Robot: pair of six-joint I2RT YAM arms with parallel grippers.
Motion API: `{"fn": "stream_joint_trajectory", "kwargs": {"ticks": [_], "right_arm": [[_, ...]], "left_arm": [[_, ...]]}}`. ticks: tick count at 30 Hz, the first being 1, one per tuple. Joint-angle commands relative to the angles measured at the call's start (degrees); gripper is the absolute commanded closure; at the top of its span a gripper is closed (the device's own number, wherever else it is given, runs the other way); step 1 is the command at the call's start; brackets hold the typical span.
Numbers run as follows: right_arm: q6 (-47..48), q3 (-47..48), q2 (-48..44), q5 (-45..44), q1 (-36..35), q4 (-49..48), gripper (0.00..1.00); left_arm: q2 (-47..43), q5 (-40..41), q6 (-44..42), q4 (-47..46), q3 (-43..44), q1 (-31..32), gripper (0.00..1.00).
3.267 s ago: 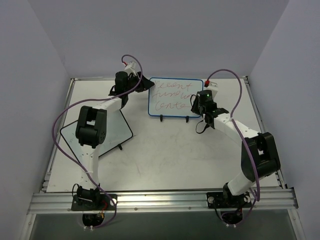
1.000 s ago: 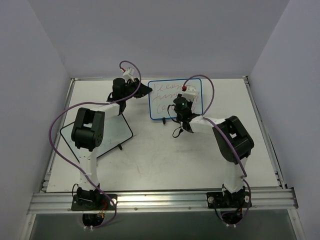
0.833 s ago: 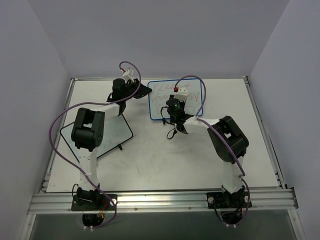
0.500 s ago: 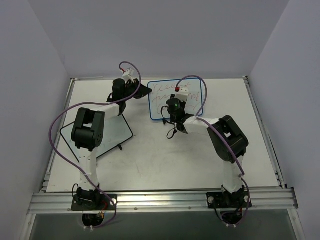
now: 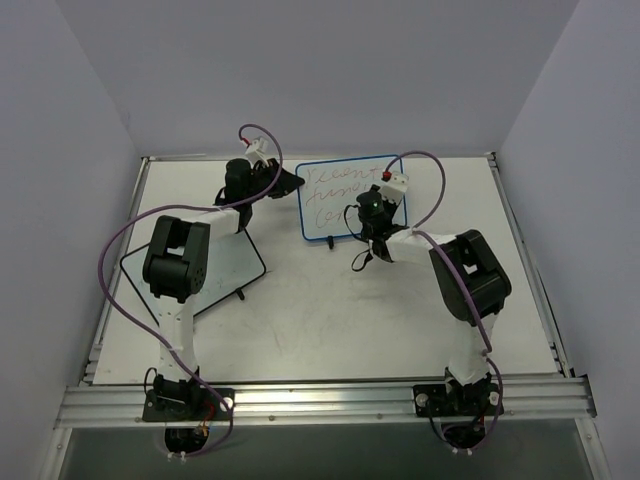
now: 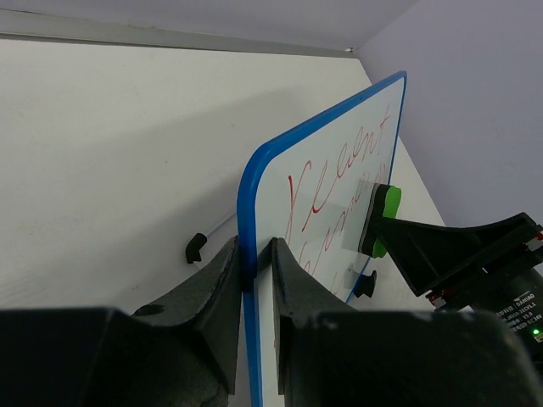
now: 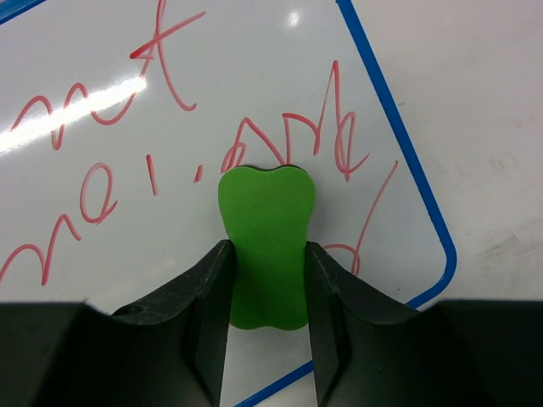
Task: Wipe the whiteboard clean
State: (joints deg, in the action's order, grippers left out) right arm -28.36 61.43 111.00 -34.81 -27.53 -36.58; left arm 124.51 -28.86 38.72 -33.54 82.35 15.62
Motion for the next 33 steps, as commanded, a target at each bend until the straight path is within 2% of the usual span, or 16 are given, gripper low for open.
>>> {"fn": "stream_joint_trajectory", "kwargs": {"ticks": [1,12,22,28,33], "right_arm": [[-0.82,-1.66,-0.17,-1.94,1.95,5.29,1.0],[1.64,0.88,2.82,1.32,-4.19,2.04,1.0],[1.81,6.15,6.24,2.37,-10.08,3.0,1.0],[1.29,6.08,6.51,0.45,-9.92,4.41,1.0],[-0.9,3.0,4.32,0.35,-5.88,4.85,1.0]], "left_arm": [[-2.6,-0.93,-0.75,-3.11,-0.34,0.29,0.86],[-2.34,-1.02,-0.49,-3.99,-1.13,0.64,0.89],[-2.87,-0.58,1.18,-6.45,-3.33,0.91,0.9],[-3.04,-0.49,1.45,-6.8,-3.77,0.91,0.9],[-3.22,-0.58,1.53,-6.89,-4.12,0.91,0.91]]}}
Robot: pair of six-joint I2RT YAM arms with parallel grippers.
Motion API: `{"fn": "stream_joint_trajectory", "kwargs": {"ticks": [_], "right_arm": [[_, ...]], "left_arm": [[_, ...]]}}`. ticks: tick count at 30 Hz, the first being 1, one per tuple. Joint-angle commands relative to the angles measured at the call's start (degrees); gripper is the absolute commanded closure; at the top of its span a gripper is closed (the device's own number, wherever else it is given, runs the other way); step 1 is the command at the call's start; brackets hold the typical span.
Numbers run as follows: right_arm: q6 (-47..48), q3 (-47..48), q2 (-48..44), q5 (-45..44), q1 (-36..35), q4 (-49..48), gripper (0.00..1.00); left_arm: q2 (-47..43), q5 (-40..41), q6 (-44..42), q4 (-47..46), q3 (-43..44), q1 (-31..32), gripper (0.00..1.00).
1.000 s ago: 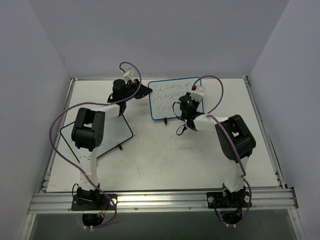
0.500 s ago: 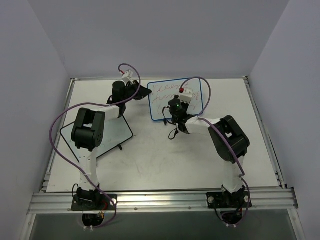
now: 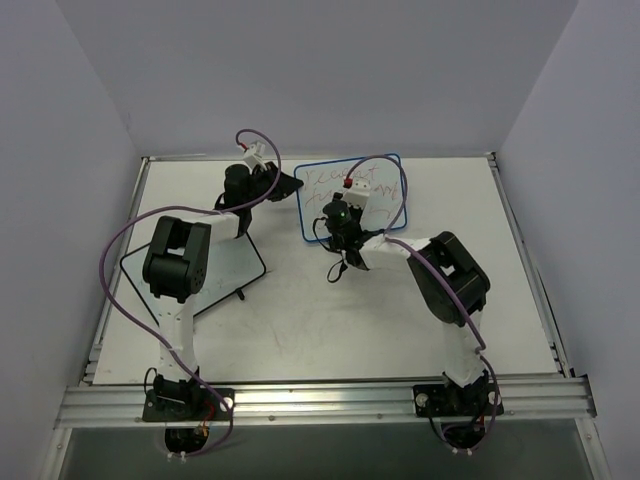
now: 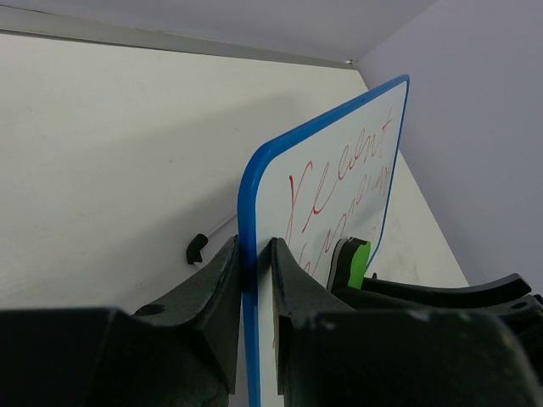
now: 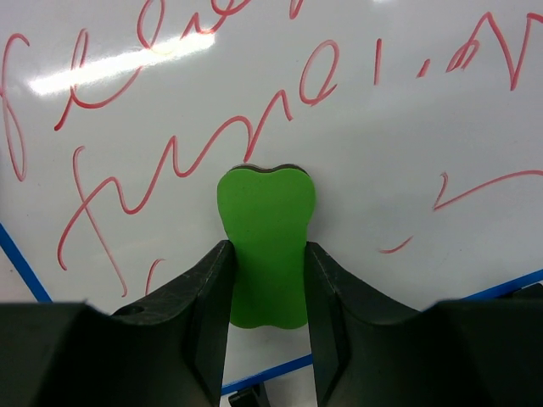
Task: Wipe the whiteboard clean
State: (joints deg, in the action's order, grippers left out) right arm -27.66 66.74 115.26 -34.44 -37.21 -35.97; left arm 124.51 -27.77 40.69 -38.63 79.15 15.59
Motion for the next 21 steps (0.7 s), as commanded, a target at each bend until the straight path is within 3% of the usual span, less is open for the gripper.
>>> {"fn": "stream_joint_trajectory", "kwargs": {"ticks": [1,9,21], "right_arm": [[-2.3,-2.84,-0.39,-0.02,4.6,4.32,1.0],[-5.21,-7.93,-3.64,-0.45,9.96,4.76,1.0],[-4.86,-7.42,-2.24,1.74,8.74,3.09,1.0]], "left_arm": [[-3.22,-1.67,-0.35,-1.88,-0.93,0.93,0.91],[-3.39,-1.59,-0.08,-2.5,-1.28,0.93,0.91],[-3.31,-2.02,-0.26,-2.5,-1.28,0.84,0.91]]}}
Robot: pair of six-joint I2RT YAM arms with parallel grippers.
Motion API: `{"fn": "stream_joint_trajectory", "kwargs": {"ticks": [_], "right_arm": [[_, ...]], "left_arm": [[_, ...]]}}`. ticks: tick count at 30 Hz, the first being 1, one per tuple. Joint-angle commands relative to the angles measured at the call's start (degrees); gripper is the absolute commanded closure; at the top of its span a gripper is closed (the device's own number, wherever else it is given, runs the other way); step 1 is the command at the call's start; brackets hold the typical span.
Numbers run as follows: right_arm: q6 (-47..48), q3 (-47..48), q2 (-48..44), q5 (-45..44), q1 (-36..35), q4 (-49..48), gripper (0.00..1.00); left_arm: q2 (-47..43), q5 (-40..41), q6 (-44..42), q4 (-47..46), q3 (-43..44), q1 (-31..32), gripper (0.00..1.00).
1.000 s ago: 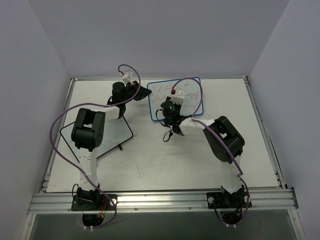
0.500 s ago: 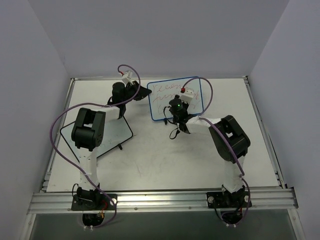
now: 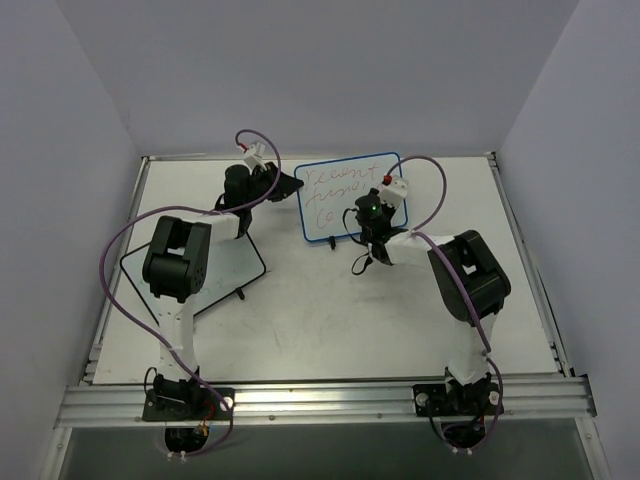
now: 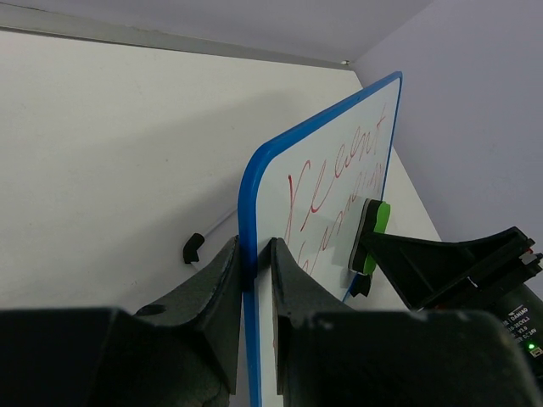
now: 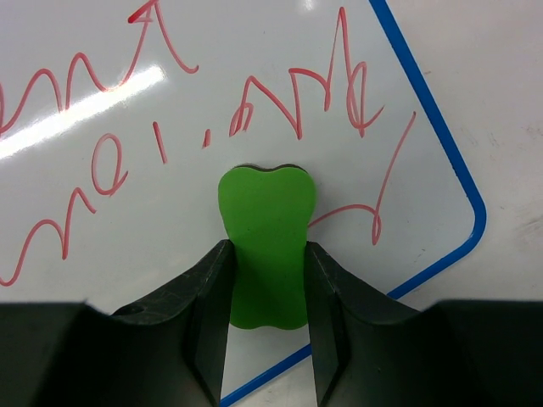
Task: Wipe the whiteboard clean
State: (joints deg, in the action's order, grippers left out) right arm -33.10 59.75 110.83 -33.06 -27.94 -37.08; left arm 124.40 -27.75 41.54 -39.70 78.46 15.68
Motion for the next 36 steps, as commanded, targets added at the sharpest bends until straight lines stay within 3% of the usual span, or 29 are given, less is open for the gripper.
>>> {"fn": "stream_joint_trajectory", "kwargs": {"ticks": [1,19,36], "right_arm": [[1.37,0.97,2.55,0.36,-1.32,4.3,1.0],[4.19,17.51,13.19,-1.74,-16.26,9.65,1.0],[-1.17,14.96,9.41,-6.14,-6.78,18.26,1.0]], "left_arm": [[-3.2,-2.05,-1.02,-1.43,-0.58,0.75,0.91],[-3.72,-1.87,-0.93,-1.43,-1.29,1.1,0.93],[-4.25,-1.78,-1.29,-1.25,-1.81,1.19,0.94]]}}
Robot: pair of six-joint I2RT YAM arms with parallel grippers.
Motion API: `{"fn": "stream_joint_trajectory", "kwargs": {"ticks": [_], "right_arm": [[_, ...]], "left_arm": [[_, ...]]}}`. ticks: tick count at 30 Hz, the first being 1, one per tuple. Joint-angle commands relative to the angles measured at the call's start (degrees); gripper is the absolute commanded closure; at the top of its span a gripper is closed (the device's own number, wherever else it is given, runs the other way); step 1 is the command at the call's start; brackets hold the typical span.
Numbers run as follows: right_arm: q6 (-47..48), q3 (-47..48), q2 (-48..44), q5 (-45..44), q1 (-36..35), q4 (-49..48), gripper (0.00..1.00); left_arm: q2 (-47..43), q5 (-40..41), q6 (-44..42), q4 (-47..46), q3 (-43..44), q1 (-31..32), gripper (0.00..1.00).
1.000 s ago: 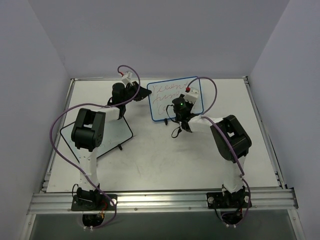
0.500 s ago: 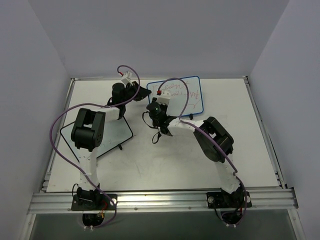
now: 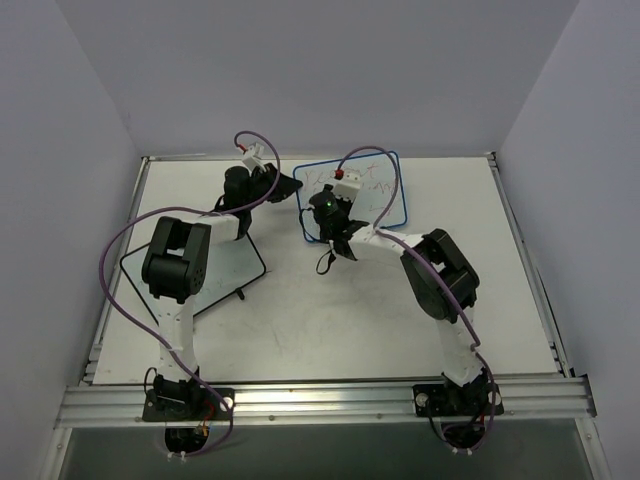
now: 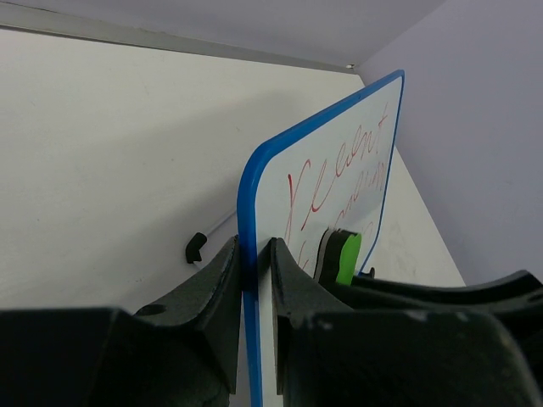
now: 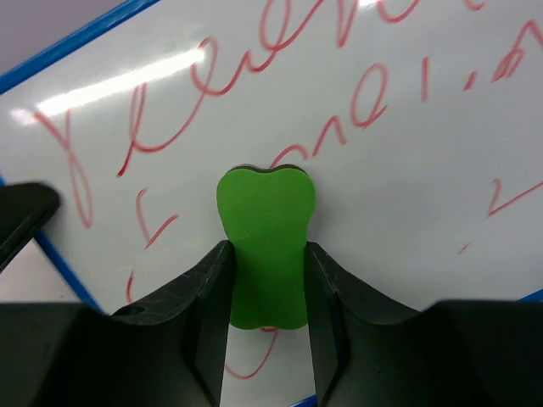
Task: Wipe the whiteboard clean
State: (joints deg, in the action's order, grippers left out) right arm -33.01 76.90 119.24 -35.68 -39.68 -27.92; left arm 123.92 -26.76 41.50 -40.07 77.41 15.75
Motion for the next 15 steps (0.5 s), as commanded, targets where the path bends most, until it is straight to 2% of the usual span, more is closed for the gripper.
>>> {"fn": "stream_joint_trajectory", "kwargs": {"ticks": [1,9,15], "right_arm": [[-1.61,-2.2,0.82,-3.52,5.31,9.55,1.0],[-0.83,2.1,3.01,-3.52,3.47,12.01,1.0],[-2.05,2.81,4.77,-3.17,-1.27,12.1,1.0]], "left_arm": [[-3.77,-2.85,-1.24,-0.97,-0.77,1.13,0.94],[-3.68,-3.03,-1.15,-1.06,-0.77,1.13,0.94],[-3.68,-2.94,-1.15,-0.97,-0.68,1.13,0.94]]}}
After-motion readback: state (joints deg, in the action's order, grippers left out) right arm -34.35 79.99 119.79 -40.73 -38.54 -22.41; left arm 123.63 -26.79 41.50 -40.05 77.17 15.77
